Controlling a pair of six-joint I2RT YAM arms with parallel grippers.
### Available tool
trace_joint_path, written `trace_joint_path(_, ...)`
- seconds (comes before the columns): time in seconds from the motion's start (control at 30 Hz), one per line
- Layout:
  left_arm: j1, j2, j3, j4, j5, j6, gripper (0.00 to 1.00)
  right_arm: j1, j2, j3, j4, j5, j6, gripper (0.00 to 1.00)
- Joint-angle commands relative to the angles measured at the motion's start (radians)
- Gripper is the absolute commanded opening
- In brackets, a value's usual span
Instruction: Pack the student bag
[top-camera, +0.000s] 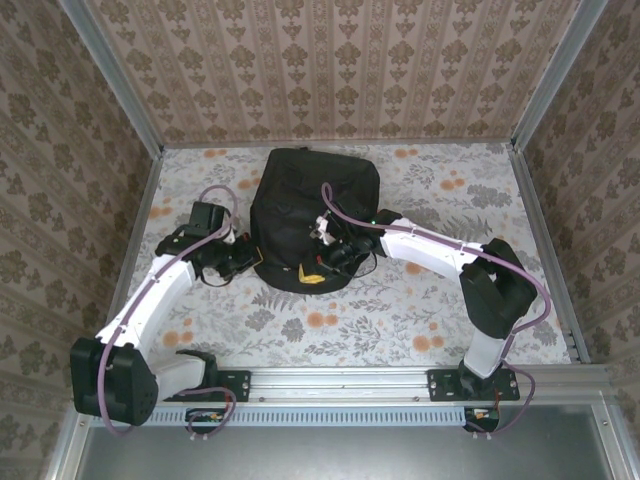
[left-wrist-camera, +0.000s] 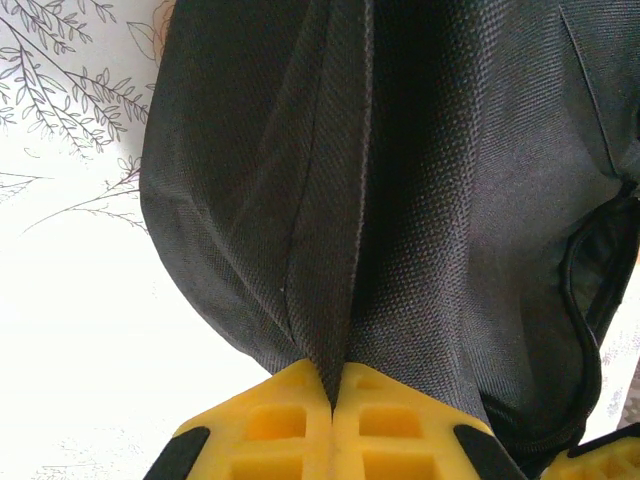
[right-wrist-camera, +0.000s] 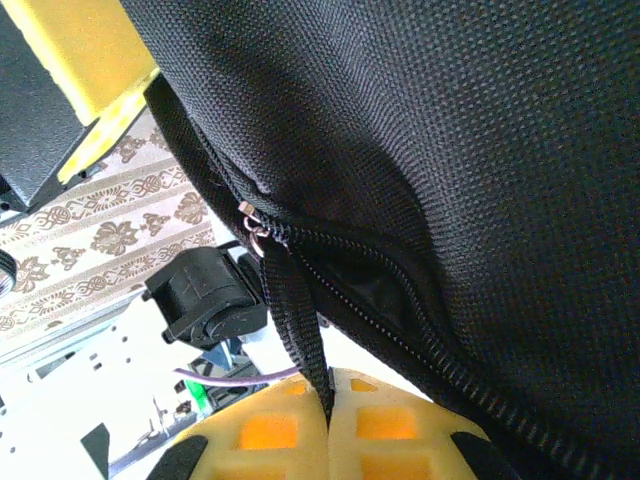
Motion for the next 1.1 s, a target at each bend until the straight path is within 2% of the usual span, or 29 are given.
trace_joint_path(0.0, 0.047, -0.008, 0.033, -0.012, -0.119, 0.052, 0.0, -0.03, -0.026, 0.004, -0.087, 0.014, -0.026, 0.0)
trace_joint_path(0.17, 0.06, 0.019, 0.06, -0.006, -0.167, 0.094, 0.0, -0.011, -0.003, 0.048, -0.083, 0.01, -0.003, 0.0)
trace_joint_path(0.27, 0.071, 0.047, 0.078, -0.003, -0.137, 0.088, 0.0, 0.008, 0.03, 0.1, -0.035, 0.011, 0.05, 0.0)
trace_joint_path(0.33, 0.074, 0.054, 0.088, 0.003, -0.124, 0.079, 0.03, 0.032, 0.072, 0.16, -0.012, 0.02, 0.078, 0.0)
trace_joint_path(0.47, 0.081, 0.075, 0.136, 0.017, -0.145, 0.075, 0.04, 0.063, 0.178, 0.276, 0.05, 0.041, 0.166, 0.0)
trace_joint_path(0.57, 0.084, 0.124, 0.182, 0.015, -0.224, 0.09, 0.04, 0.073, 0.276, 0.391, 0.09, 0.051, 0.22, 0.0)
trace_joint_path(0.6, 0.091, 0.143, 0.197, 0.006, -0.236, 0.09, 0.06, 0.074, 0.313, 0.44, 0.093, 0.054, 0.227, 0.0)
trace_joint_path(0.77, 0.114, 0.124, 0.192, -0.031, -0.216, 0.038, 0.36, 0.078, 0.432, 0.598, 0.082, 0.052, 0.27, 0.0)
trace_joint_path(0.9, 0.13, 0.06, 0.138, -0.077, -0.193, -0.027, 0.39, 0.078, 0.426, 0.582, 0.095, 0.058, 0.273, 0.0)
trace_joint_path(1.07, 0.129, 0.024, 0.04, -0.06, -0.071, -0.185, 0.39, 0.078, 0.403, 0.524, 0.125, 0.055, 0.277, 0.0)
